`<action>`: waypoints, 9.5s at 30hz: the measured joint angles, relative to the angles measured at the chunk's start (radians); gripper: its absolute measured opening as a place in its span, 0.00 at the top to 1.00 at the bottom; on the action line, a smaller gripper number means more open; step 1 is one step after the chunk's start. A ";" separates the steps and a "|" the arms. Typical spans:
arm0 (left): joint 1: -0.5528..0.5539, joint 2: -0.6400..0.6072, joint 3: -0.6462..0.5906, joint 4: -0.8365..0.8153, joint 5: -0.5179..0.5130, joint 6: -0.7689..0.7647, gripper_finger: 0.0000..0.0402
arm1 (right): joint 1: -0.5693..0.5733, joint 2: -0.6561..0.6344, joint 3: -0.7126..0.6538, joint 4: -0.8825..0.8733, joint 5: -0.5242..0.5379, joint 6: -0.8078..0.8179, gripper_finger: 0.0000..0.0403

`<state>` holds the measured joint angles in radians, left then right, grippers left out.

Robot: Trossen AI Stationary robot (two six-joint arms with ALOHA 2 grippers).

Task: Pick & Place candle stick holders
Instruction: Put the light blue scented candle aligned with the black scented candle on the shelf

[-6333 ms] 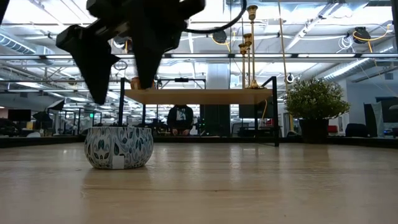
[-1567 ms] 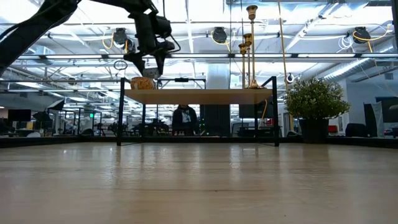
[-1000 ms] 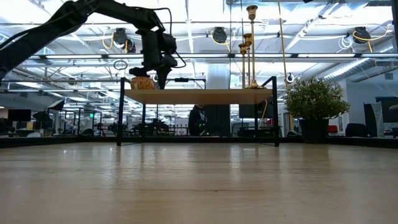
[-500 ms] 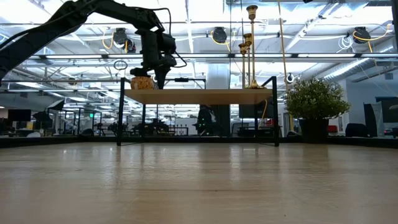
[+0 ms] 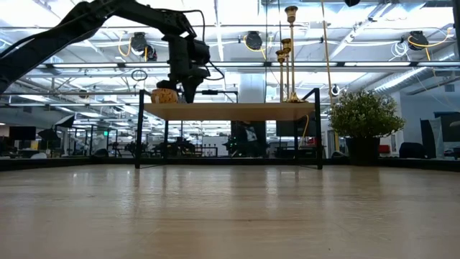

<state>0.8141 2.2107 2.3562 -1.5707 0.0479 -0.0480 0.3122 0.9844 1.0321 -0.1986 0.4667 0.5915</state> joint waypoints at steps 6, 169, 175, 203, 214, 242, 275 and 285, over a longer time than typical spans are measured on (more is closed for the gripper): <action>-0.012 0.021 0.000 0.005 -0.005 -0.007 0.26 | -0.004 0.000 0.000 0.000 -0.004 0.000 1.00; -0.199 -0.368 0.002 0.772 0.288 0.153 1.00 | -0.130 -0.097 0.000 -0.068 -0.318 -0.053 1.00; -0.076 -0.382 0.001 0.524 0.257 0.290 0.99 | -0.129 -0.097 0.000 -0.068 -0.216 -0.032 1.00; -0.066 -0.754 -0.490 0.000 -0.046 0.245 1.00 | -0.168 -0.047 0.000 -0.052 -0.157 -0.026 1.00; -0.086 -0.939 -0.903 0.260 0.047 0.232 1.00 | -0.182 -0.041 0.000 -0.052 -0.157 -0.011 1.00; 0.043 -0.253 -0.190 0.332 0.155 0.415 1.00 | -0.146 -0.006 0.000 -0.068 -0.158 0.026 1.00; 0.020 -0.138 -0.191 0.360 0.002 0.387 1.00 | -0.169 -0.006 0.000 -0.060 -0.155 0.051 1.00; 0.025 -0.136 -0.191 0.350 0.058 0.394 1.00 | -0.169 -0.006 0.000 -0.060 -0.155 0.044 1.00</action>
<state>0.8389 2.0743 2.1654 -1.2205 0.1058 0.3458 0.1432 0.9787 1.0321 -0.2585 0.3115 0.6357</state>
